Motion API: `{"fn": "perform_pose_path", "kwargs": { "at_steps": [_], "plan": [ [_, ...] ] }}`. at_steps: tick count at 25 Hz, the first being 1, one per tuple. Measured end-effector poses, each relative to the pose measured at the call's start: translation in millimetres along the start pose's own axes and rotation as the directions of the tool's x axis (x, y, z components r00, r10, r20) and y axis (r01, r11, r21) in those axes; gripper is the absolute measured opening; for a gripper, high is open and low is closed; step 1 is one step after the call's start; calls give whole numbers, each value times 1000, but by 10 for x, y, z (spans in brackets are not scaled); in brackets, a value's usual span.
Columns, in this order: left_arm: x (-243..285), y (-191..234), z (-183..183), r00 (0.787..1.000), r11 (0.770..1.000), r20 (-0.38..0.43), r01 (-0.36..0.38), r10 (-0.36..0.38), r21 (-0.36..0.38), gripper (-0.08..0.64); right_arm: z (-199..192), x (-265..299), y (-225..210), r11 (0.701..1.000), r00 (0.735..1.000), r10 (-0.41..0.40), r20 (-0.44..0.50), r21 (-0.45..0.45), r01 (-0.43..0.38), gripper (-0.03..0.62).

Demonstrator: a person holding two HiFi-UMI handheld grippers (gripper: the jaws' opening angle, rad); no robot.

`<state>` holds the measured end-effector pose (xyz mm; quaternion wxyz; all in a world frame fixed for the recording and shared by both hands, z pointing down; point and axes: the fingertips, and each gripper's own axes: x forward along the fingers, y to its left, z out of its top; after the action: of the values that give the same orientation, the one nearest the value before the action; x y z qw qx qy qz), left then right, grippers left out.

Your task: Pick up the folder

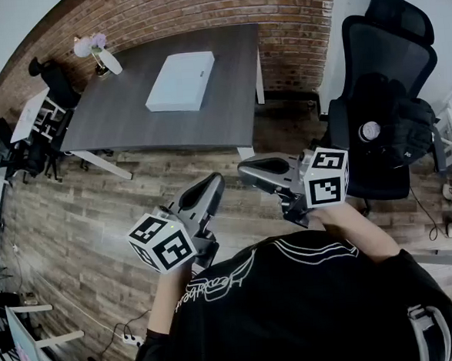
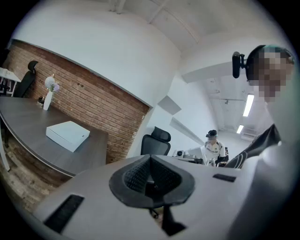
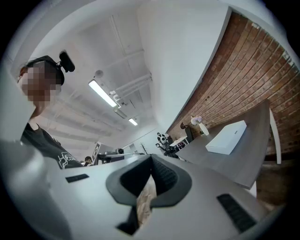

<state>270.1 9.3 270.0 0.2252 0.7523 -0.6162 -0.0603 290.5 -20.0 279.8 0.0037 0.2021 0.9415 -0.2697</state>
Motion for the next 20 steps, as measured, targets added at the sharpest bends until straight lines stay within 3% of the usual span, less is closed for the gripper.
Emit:
{"fn": "perform_pose_path", "kwargs": {
  "at_steps": [20],
  "plan": [
    [-86, 265, 143, 997, 997, 29, -72, 72, 20, 6, 23, 297, -68, 995, 996, 69, -55, -64, -73, -5]
  ]
}}
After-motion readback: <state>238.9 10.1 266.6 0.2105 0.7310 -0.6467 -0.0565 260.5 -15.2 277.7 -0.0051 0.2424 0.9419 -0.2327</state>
